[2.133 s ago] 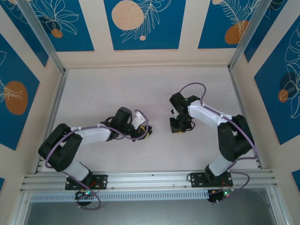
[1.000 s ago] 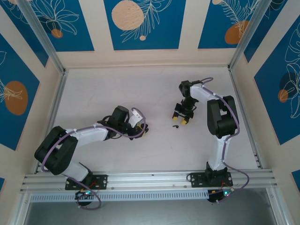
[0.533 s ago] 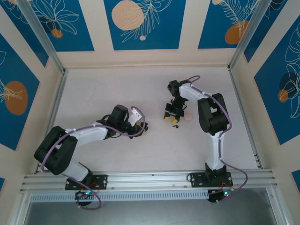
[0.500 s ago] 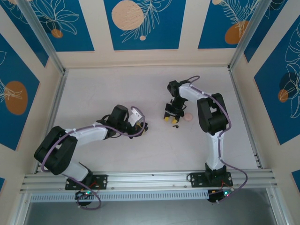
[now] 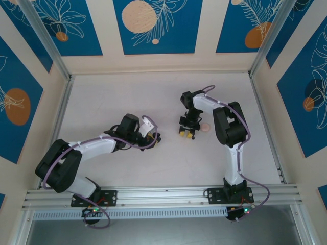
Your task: Insert wireless bluetooth earbuds into charging case
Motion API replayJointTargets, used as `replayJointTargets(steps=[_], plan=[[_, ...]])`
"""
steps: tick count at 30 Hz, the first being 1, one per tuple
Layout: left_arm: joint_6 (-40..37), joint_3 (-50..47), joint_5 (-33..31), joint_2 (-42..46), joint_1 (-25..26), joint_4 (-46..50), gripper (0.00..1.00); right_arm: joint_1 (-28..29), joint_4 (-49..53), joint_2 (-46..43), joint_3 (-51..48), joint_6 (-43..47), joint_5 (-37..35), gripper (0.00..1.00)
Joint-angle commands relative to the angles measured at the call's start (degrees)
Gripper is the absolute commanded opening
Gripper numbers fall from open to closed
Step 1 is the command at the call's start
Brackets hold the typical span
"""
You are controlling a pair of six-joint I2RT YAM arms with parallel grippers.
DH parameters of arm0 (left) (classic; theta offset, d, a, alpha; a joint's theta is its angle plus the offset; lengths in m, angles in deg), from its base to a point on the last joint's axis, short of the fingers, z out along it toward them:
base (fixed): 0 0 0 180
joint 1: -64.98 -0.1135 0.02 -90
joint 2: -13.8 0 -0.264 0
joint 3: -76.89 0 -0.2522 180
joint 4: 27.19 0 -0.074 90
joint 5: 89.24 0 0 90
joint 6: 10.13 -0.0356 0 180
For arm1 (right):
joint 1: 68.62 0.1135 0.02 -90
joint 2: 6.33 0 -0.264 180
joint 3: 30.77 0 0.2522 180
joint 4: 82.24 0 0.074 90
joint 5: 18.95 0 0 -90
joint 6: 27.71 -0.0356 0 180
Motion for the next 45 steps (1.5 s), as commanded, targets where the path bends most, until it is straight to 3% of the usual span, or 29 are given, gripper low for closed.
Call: replayJointTargets(steps=[1,13,21,24,30,38,45], plan=[[0.0,0.9,0.9,1.6,-0.5,1.2,0.22,0.7,2.5,-2.4,-3.3,-0.1,-0.9,0.29],[0.4,0.5,1.0,2.7,-0.6,1.4,0.22,-0.2,2.6,-10.6,-8.5,1.4,-0.8,0.31],[0.1,1.1,1.7,2.9,-0.5,2.1,0.22,-6.2,5.7,-16.7,-8.7,16.3,6.9,0.38],[0.2,1.2,2.0,3.0,-0.5,2.1,0.22,-8.9,9.2,-16.0,-6.9,20.5,3.0,0.41],[0.0,1.2,2.0,2.9,-0.5,2.3,0.22,-5.4,11.5,-13.5,-5.2,31.5,-6.6,0.43],[0.0,1.4,1.6,2.7,-0.6,2.6,0.22,-0.6,7.0,-10.4,-2.5,36.5,-12.7,0.45],[-0.6,1.9,1.1,2.8,-0.6,4.0,0.22,0.0,8.4,-3.8,-0.7,37.5,-15.2,0.41]])
